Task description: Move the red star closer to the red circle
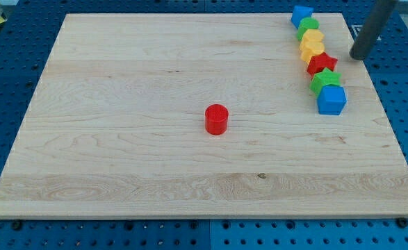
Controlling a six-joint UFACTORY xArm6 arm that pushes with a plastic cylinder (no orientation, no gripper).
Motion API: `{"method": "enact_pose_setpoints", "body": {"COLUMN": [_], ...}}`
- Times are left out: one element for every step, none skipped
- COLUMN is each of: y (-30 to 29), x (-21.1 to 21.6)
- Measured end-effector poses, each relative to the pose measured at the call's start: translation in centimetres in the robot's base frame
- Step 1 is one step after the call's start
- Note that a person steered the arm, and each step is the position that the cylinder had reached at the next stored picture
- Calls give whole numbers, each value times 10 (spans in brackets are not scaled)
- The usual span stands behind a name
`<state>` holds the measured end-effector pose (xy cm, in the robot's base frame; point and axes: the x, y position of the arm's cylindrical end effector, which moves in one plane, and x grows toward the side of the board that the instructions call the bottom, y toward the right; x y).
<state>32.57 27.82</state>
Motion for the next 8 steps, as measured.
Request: {"method": "enact_pose_setpoints", "body": {"y": [-26,-42,-54,-54,-39,-62,-109,-158], "x": [12,22,30,38,42,43,49,57]}}
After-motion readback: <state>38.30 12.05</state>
